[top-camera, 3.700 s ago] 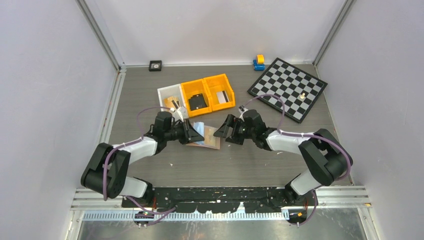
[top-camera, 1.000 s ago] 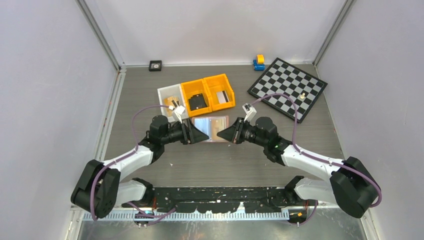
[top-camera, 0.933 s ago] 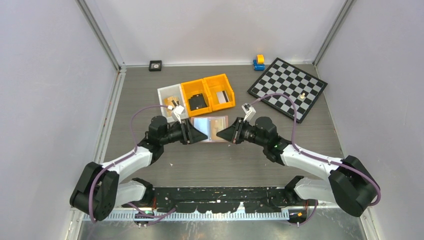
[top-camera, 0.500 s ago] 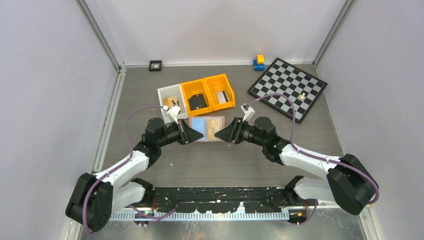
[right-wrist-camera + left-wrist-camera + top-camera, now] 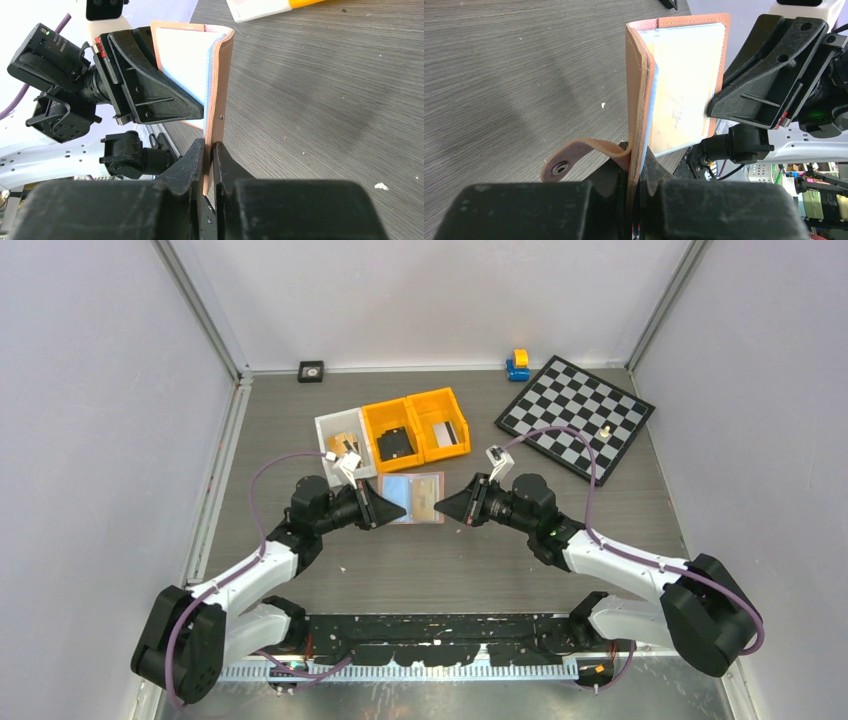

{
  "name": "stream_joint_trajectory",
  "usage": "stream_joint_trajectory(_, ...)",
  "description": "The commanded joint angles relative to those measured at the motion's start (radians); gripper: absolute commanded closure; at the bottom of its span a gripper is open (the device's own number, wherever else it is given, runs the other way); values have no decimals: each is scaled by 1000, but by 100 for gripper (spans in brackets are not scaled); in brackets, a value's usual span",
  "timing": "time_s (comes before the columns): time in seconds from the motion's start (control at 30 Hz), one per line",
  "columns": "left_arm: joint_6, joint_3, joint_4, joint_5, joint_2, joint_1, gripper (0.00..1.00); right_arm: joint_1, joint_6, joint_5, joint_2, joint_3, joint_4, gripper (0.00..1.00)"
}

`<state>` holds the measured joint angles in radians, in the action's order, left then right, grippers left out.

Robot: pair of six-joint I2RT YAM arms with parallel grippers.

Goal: Take the credit cards out of the card holder
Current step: Remove the credit card from the card holder.

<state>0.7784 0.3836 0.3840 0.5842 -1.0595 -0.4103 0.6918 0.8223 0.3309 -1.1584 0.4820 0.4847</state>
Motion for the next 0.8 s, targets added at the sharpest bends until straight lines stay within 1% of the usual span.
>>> stream_joint_trajectory(0.0, -3, 10, 54, 21, 5, 4, 100, 4, -3, 5, -3, 8, 51, 89)
stream_joint_trajectory(0.07, 4, 9, 75, 39, -5, 4, 100, 4, -8, -4, -8, 14, 38, 91)
stream_joint_trajectory(0.23, 12, 8, 104, 66, -4, 4, 100, 5, -35, -88, -31, 53, -97, 94)
stream_joint_trajectory(0.3, 8, 6, 99, 60, -3, 4, 100, 5, -35, -66, -50, 64, -87, 94)
stream_joint_trajectory(0.37, 0, 10, 76, 43, -15, 3, 100, 6, -27, -8, -70, 67, -44, 95)
stream_joint_trajectory(0.47, 0, 21, 79, 42, -77, 1, 100, 13, -32, -5, -79, 77, -50, 99)
stream_joint_trajectory(0.63, 1, 56, 98, 58, -229, -19, 100, 32, -57, -48, -76, 98, -109, 99)
stream_joint_trajectory(0.77, -20, 99, 69, 49, -329, -52, 100, 45, -80, -89, -97, 133, -185, 99)
